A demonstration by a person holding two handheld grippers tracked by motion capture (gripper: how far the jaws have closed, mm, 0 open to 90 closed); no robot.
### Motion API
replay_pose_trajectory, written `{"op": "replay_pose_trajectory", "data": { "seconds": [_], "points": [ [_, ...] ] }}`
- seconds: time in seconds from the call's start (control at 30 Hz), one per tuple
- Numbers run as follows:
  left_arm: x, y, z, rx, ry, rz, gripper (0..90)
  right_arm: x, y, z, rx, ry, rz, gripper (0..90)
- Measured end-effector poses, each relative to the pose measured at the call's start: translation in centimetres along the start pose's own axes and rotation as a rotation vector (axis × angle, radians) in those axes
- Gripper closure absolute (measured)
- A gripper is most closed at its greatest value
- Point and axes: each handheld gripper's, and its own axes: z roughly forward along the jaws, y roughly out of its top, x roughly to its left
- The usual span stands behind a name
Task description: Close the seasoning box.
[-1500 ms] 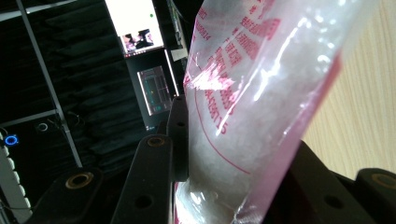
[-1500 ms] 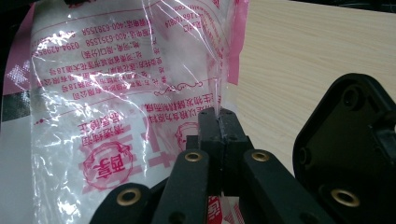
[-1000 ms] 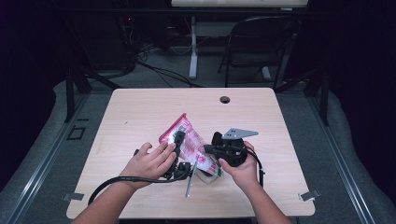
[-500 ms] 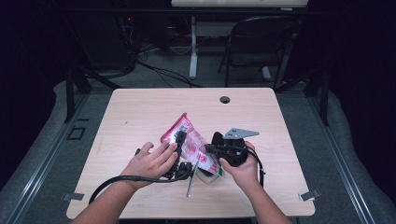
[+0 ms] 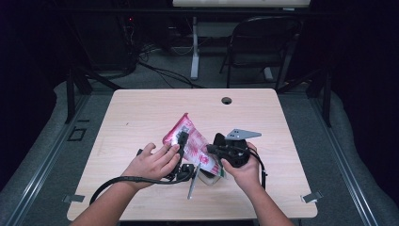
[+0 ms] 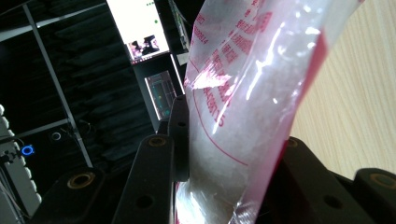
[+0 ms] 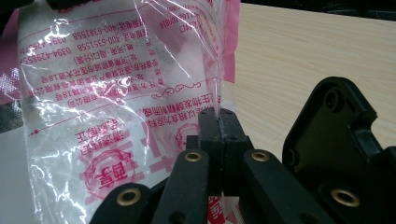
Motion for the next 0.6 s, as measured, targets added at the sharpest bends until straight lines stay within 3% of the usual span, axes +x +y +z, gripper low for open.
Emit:
{"op": "replay_pose_trajectory", "data": {
  "seconds": [0.6],
  "points": [
    [-0.23,-0.12,-0.05,-0.009,0.013,0.011,71.9,0.06,0.00,-0.02,-0.014,-0.012,0.000,90.0]
  ]
}}
